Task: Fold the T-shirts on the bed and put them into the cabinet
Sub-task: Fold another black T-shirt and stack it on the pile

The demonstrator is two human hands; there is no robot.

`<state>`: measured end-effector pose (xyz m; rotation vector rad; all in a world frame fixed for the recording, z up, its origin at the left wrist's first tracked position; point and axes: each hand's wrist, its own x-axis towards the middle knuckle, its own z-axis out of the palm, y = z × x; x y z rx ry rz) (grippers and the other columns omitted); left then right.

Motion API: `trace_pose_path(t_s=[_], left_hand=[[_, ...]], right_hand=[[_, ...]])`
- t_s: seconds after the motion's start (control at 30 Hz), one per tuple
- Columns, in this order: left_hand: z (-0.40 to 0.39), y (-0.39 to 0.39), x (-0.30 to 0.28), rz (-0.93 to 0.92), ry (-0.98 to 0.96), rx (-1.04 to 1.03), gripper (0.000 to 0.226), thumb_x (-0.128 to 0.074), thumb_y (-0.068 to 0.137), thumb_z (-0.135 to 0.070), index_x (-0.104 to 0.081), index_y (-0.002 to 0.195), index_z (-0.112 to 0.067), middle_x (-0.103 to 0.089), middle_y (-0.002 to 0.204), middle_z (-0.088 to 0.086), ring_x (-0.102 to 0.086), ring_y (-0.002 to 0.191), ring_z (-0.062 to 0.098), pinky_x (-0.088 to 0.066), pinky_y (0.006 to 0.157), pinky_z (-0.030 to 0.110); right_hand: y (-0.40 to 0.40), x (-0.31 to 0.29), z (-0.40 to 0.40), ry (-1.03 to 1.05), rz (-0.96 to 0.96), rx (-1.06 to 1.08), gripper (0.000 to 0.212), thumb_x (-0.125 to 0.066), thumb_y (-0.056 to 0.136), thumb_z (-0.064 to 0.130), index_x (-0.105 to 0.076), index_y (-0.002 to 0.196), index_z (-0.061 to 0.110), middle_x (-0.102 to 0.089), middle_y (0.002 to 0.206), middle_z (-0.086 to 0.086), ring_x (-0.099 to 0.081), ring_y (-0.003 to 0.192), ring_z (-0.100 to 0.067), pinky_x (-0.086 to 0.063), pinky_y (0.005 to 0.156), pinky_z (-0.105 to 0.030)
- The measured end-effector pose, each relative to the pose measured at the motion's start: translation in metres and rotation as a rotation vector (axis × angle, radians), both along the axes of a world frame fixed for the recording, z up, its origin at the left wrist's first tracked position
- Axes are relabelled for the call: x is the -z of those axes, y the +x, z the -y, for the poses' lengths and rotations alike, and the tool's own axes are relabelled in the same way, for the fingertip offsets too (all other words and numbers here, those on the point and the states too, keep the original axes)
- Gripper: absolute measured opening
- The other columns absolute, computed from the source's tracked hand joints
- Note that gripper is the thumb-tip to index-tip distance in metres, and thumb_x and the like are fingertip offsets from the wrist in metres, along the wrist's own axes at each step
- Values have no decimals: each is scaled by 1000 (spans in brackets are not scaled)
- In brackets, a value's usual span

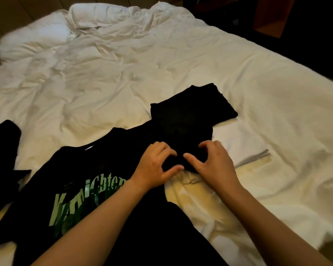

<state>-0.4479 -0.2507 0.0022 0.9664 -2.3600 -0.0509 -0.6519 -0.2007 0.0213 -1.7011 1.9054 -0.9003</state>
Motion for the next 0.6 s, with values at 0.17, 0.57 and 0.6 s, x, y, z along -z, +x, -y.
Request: trace_pose_path(t_s=[0.17, 0.57, 0.6], left_hand=[[-8, 1, 6, 153, -140, 101, 21, -64, 95, -30, -70, 99, -10, -64, 95, 6, -60, 84, 23, -50, 68, 38], [-16, -42, -26, -63, 266, -22, 31, -47, 102, -34, -69, 99, -13, -64, 95, -1, -59, 88, 12, -49, 80, 33], [-15, -49, -30, -153, 353, -94, 28, -48, 103, -32, -69, 99, -14, -64, 94, -3, -59, 88, 10, -48, 81, 33]], right_hand=[[5, -7, -5, 95, 65, 89, 45, -64, 88, 51, -63, 83, 6, -62, 79, -8, -61, 73, -24, -48, 65, -38], [-11, -14, 18, 307, 702, 281, 37, -69, 86, 38, -60, 103, 7, -60, 88, -8, -61, 79, -24, -52, 68, -35], [-11, -15, 23, 327, 765, 278, 32, -71, 86, 34, -61, 92, 4, -59, 78, -10, -59, 67, -22, -48, 58, -31]])
